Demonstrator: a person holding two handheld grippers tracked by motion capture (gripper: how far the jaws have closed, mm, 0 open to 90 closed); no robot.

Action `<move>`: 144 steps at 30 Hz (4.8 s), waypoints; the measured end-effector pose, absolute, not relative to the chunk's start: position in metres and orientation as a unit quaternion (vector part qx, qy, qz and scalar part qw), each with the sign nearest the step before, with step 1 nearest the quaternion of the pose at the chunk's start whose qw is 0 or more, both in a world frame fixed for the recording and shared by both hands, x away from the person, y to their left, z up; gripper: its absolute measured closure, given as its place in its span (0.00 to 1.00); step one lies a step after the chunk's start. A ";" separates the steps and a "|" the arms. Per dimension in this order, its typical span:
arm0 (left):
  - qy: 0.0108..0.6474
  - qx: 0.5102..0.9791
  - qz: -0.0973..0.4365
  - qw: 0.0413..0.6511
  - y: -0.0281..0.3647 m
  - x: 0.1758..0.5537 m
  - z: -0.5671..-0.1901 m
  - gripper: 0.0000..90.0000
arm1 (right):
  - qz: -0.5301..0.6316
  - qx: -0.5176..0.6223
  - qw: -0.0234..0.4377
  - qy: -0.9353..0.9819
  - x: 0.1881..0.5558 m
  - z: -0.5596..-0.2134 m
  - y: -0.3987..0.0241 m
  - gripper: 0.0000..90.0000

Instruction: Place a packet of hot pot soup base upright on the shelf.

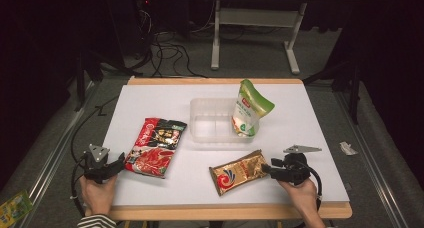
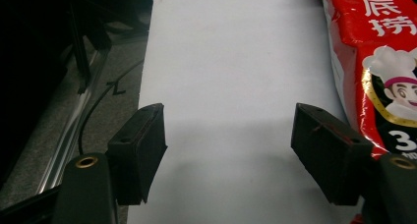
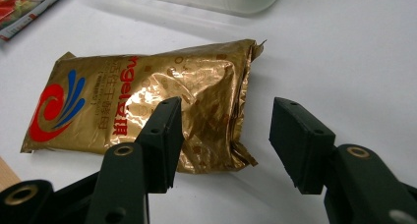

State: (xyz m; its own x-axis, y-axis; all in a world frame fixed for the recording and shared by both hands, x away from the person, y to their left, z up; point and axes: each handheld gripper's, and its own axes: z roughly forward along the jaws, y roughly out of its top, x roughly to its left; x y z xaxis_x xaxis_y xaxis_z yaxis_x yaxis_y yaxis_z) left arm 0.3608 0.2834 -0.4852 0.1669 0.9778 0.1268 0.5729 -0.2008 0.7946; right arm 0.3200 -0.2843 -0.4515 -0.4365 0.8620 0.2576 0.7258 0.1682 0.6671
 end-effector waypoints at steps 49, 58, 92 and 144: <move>0.553 0.700 0.333 0.305 0.283 0.361 -0.485 0.33 | 0.433 0.480 0.044 0.762 0.330 -0.430 -0.287 1.00; 0.552 0.700 0.333 0.305 0.283 0.360 -0.485 0.33 | 0.455 0.462 0.051 0.759 0.337 -0.397 -0.286 1.00; 0.551 0.701 0.334 0.307 0.283 0.360 -0.485 0.33 | 0.457 0.443 0.085 0.767 0.371 -0.316 -0.277 1.00; 0.552 0.699 0.334 0.309 0.283 0.360 -0.485 0.33 | 0.368 0.492 0.079 0.785 0.468 -0.313 -0.211 0.99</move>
